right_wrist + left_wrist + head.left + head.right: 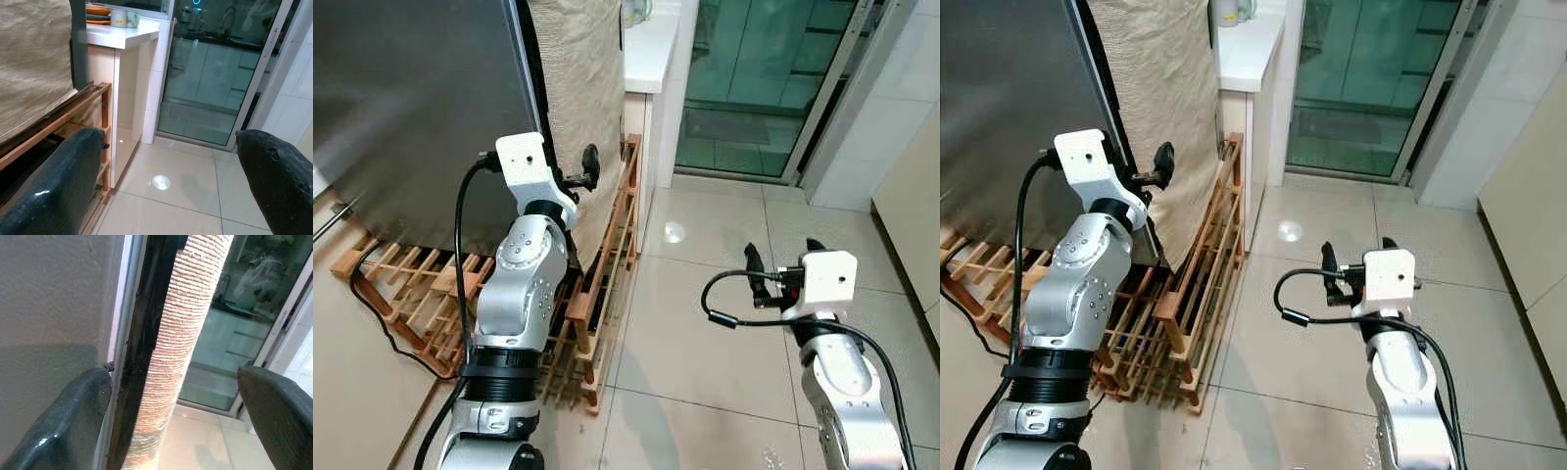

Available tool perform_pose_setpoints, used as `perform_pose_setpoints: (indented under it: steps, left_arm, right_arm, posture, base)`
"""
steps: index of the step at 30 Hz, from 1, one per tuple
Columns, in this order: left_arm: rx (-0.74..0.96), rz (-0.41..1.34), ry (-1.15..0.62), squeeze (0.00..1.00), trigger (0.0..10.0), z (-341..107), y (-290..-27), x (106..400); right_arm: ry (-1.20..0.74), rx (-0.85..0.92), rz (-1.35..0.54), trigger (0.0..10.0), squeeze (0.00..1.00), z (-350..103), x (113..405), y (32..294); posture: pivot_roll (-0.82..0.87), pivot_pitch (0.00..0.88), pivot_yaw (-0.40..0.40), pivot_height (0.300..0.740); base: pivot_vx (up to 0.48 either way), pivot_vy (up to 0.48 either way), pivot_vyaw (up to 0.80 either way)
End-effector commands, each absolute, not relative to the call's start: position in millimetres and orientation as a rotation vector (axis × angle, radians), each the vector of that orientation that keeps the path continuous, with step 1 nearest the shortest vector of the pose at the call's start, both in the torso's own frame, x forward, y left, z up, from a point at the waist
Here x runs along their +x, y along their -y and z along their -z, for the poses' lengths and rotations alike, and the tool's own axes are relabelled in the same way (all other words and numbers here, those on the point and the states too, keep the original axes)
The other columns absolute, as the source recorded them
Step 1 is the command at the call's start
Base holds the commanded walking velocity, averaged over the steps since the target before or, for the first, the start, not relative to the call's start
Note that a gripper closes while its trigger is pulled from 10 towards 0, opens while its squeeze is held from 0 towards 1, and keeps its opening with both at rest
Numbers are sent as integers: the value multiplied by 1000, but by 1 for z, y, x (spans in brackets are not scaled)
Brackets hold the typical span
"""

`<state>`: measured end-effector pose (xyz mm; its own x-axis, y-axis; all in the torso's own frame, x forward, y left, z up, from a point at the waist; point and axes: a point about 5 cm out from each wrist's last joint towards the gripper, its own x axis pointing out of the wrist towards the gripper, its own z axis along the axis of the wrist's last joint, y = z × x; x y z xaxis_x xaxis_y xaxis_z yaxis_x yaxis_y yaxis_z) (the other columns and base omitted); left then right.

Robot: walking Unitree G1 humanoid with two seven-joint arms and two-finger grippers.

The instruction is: Restocking fridge

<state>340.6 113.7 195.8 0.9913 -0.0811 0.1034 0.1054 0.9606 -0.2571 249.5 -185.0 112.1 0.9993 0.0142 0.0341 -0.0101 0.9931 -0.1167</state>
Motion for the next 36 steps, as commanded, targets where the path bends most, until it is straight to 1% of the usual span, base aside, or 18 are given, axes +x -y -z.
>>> perform_pose_setpoints:
  steps: [1, 6, 7, 8, 12, 13, 14, 17, 19, 20, 21, 23, 24, 26, 27, 30, 33, 36]
  left_arm:
    - [-283, 166, 98, 0, 10000, -201, -103, 344]
    - [-258, 237, 106, 0, 10000, -208, -84, 362]
    - [-256, 264, 102, 0, 10000, -211, -72, 373]
    - [-256, 264, 102, 0, 10000, -211, -72, 373]
    - [-274, 306, 83, 0, 10000, -215, -50, 385]
    - [-312, 365, 71, 0, 10000, -215, -37, 385]
    - [-312, 365, 71, 0, 10000, -215, -37, 385]
    - [-393, 556, 77, 0, 10000, -220, -1, 376]
    - [-502, 799, 106, 0, 10000, -228, 38, 359]
    - [-599, 904, 125, 0, 10000, -236, 54, 350]
    - [-599, 904, 125, 0, 10000, -236, 54, 350]
    - [-771, 1052, 130, 0, 10000, -251, 78, 335]
    - [-812, 1108, 143, 0, 10000, -258, 88, 328]
    - [-835, 1317, 200, 0, 10000, -275, 107, 305]
    - [-807, 1394, 225, 0, 10000, -278, 114, 294]
    - [-798, 1554, 233, 0, 10000, -276, 122, 273]
    - [-800, 1573, 236, 0, 10000, -274, 120, 271]
    - [-704, 1450, 331, 0, 10000, -275, 87, 292]
  right_arm:
    - [47, -126, -11, 10000, 0, -116, 252, 184]
    - [46, -125, -18, 10000, 0, -116, 256, 182]
    - [49, -127, -19, 10000, 0, -117, 257, 181]
    - [49, -127, -19, 10000, 0, -117, 257, 181]
    - [61, -130, 4, 10000, 0, -120, 255, 184]
    - [61, -129, 9, 10000, 0, -119, 253, 185]
    - [61, -129, 9, 10000, 0, -119, 253, 185]
    - [60, -129, 14, 10000, 0, -119, 250, 186]
    - [61, -130, 15, 10000, 0, -120, 248, 185]
    - [60, -132, 16, 10000, 0, -120, 246, 185]
    - [60, -132, 16, 10000, 0, -120, 246, 185]
    - [52, -138, 19, 10000, 0, -118, 243, 187]
    - [47, -140, 20, 10000, 0, -117, 242, 187]
    - [41, -142, 20, 10000, 0, -116, 240, 186]
    - [39, -142, 20, 10000, 0, -115, 240, 186]
    - [34, -141, 24, 10000, 0, -113, 238, 187]
    - [31, -140, 27, 10000, 0, -113, 238, 187]
    - [44, -134, 26, 10000, 0, -117, 240, 185]
  posture:
    - [-129, 0, 37, 740]
    - [-136, 0, 36, 740]
    - [-148, 0, 42, 740]
    - [-148, 0, 42, 740]
    - [-181, 0, 62, 740]
    - [-204, 0, 73, 740]
    - [-204, 0, 73, 740]
    - [-212, 0, 74, 740]
    - [-232, 0, 81, 740]
    - [-246, 0, 85, 740]
    - [-246, 0, 85, 740]
    - [-254, 0, 93, 740]
    - [-263, 0, 90, 740]
    - [-280, 0, 95, 740]
    - [-280, 0, 95, 740]
    - [-280, 0, 96, 740]
    - [-280, 0, 96, 740]
    - [-261, 0, 90, 740]
  base:
    - [0, 0, 0]
    - [0, 0, 0]
    - [0, 0, 0]
    - [0, 0, 0]
    - [0, 0, 0]
    - [0, 0, 0]
    - [0, 0, 0]
    - [0, 0, 0]
    - [0, 0, 0]
    - [0, 0, 0]
    - [0, 0, 0]
    - [0, 0, 0]
    - [0, 0, 0]
    - [0, 0, 0]
    - [0, 0, 0]
    - [0, 0, 0]
    - [0, 0, 0]
    - [0, 0, 0]
